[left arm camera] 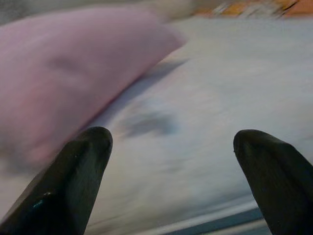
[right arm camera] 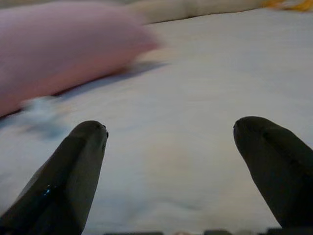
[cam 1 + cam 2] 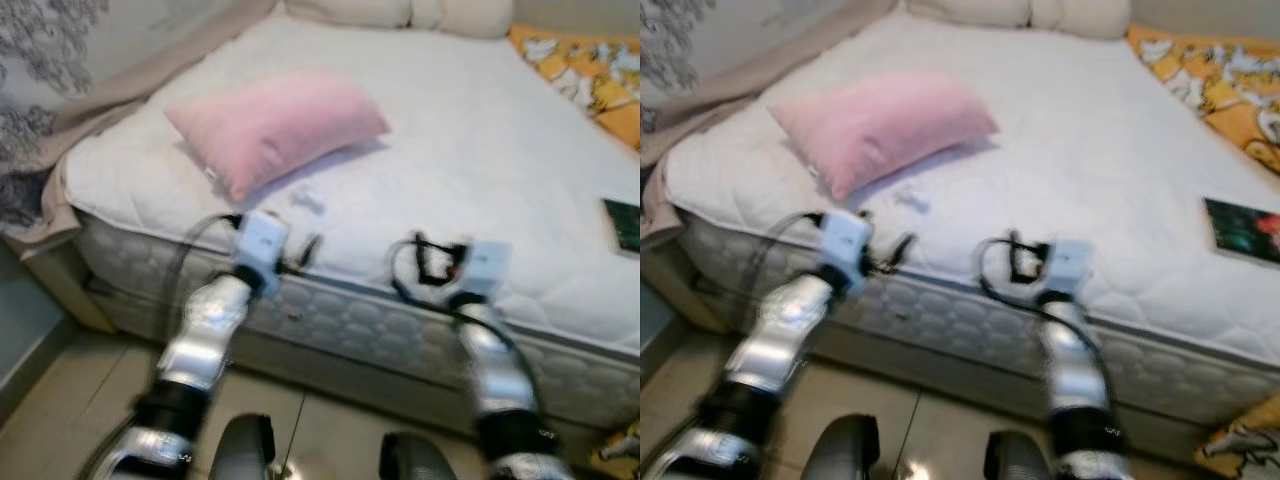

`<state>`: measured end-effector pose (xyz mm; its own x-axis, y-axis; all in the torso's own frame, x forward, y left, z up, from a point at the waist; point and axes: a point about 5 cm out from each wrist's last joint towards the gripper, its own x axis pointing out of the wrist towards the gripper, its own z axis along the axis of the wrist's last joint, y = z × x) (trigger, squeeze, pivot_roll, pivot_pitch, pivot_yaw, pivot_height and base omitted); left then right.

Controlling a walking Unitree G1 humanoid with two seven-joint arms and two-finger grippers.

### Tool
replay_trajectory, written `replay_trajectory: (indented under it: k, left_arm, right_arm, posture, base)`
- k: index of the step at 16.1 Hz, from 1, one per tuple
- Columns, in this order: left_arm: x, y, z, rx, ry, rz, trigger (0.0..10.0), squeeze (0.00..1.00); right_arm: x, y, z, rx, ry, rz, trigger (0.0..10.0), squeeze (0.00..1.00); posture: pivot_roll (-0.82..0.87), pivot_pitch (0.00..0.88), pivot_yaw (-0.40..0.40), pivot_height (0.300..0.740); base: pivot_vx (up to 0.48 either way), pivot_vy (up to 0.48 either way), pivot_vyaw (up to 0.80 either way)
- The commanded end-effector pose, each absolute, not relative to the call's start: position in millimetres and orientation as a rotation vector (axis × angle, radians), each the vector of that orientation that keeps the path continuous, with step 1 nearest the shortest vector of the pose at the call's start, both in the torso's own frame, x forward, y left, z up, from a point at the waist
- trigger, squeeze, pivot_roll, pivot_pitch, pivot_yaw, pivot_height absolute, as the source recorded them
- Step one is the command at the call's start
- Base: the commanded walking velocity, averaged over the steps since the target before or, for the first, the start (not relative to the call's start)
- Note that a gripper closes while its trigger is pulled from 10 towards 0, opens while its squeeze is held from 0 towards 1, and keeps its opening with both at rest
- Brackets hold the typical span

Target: Clean up the room

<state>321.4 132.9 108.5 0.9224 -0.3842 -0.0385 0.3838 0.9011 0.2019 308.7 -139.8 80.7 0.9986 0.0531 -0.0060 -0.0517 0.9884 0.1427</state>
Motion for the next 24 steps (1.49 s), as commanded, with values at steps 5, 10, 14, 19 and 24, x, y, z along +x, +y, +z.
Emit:
replay_trajectory:
  k: [5,10,14,19,24]
  left_arm:
    - [324,123,106,0.146,0.016,-0.410,10.0,0.00]
    - [356,93,116,0.146,0.042,-0.454,10.0,0.00]
    - [364,82,119,0.169,0.067,-0.458,10.0,0.00]
    - [386,96,137,0.182,0.087,-0.357,10.0,0.00]
    - [395,103,150,0.215,0.065,-0.285,10.0,0.00]
  right_arm:
    - [300,-153,86,0.141,-0.036,0.008,10.0,0.00]
    - [250,-165,69,0.088,0.030,0.017,10.0,0.00]
    - [238,-162,73,0.107,0.032,-0.005,10.0,0.00]
    - [198,-163,69,0.103,0.093,-0.010,10.0,0.00]
    - [149,-160,76,0.096,0.163,-0.030,10.0,0.00]
  posture:
    - [-0.01,0.025,0.000,0.638]
    - [-0.11,0.090,0.029,0.638]
    - [-0.16,0.104,0.070,0.638]
    - [-0.23,0.188,0.092,0.638]
    - [-0.32,0.323,0.097,0.638]
  base:
    - [0.362,0.000,0.00]
    - [0.471,0.000,0.00]
    - [0.236,0.000,0.00]
    - [0.000,0.000,0.00]
    - [0.000,0.000,0.00]
